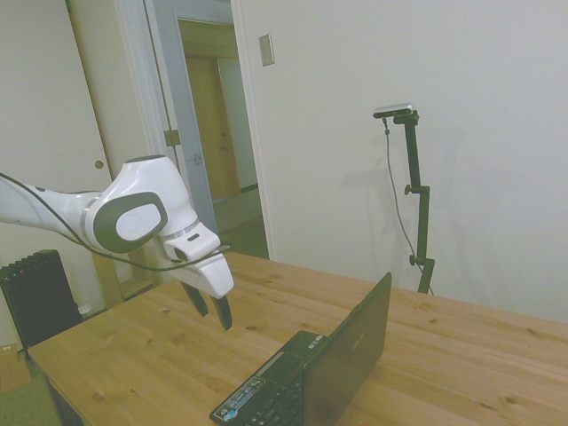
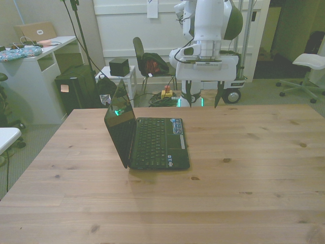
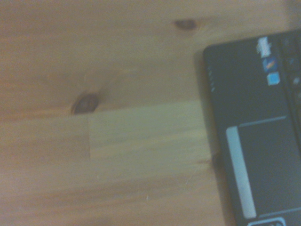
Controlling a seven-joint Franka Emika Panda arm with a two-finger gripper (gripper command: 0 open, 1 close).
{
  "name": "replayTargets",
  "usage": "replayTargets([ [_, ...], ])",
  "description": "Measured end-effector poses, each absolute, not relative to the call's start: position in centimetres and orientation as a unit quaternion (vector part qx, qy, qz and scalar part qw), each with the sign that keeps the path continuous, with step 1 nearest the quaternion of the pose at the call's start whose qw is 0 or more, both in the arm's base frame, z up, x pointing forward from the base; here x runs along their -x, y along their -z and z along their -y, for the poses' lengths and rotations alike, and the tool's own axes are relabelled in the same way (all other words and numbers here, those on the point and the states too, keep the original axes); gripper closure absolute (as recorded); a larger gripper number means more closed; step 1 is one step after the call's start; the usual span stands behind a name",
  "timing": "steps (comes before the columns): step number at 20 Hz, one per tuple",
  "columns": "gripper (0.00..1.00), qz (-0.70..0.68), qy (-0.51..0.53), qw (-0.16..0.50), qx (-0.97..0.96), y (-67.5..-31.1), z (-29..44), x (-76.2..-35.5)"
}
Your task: Close the laptop
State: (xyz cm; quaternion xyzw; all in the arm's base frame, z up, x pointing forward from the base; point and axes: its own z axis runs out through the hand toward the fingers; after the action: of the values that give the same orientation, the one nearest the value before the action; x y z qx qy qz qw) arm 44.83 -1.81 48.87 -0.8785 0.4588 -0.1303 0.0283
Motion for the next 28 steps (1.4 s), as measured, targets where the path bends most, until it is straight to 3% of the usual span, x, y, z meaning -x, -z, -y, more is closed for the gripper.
replayTargets([
  [7,0.00,-0.498,0.188,0.046,0.846,-58.2,3.2,-47.1],
  [13,0.00,-0.551,0.202,0.048,0.808,-64.1,7.9,-44.3],
  [20,0.00,-0.631,0.203,0.059,0.747,-66.1,19.0,-38.1],
  [25,0.00,-0.673,0.186,0.056,0.714,-64.3,29.1,-34.0],
  [28,0.00,-0.685,0.175,0.061,0.704,-63.5,33.8,-34.3],
])
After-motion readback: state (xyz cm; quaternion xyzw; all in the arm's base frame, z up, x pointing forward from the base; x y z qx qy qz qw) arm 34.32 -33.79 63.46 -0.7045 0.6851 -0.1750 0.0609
